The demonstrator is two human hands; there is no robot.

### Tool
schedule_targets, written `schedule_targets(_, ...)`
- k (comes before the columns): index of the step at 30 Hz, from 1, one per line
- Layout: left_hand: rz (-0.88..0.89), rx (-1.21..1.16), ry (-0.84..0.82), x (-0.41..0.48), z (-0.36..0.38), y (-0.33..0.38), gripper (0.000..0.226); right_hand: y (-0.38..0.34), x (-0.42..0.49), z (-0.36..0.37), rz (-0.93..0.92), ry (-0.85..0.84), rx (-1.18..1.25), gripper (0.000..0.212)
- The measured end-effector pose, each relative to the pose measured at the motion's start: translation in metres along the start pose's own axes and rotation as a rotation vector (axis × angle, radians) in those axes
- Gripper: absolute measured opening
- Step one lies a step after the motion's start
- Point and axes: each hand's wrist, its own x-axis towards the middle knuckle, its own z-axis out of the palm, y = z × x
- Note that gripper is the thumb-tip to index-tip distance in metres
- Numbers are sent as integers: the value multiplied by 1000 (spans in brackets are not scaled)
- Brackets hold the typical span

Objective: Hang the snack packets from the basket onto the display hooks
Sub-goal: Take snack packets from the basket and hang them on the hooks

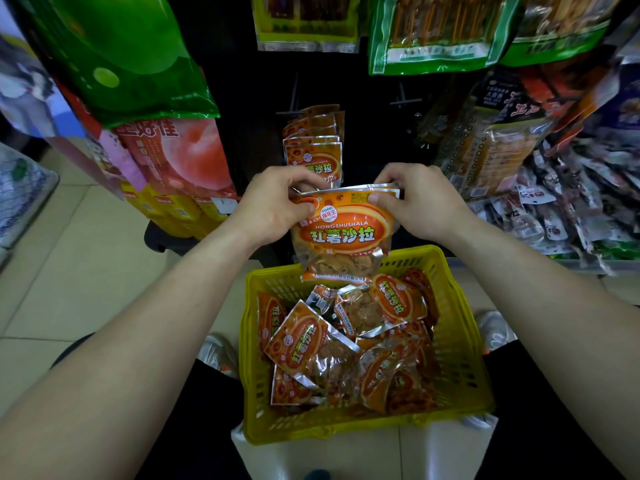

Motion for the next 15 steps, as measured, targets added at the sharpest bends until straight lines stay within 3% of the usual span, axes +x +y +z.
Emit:
schedule_targets(5, 8, 7, -9, 0, 0, -1, 36, 1, 1, 1, 0, -5, -25, 15)
schedule_targets(15, 42, 64, 43, 3, 4, -4, 10, 1, 1, 0, -14, -18, -16, 11)
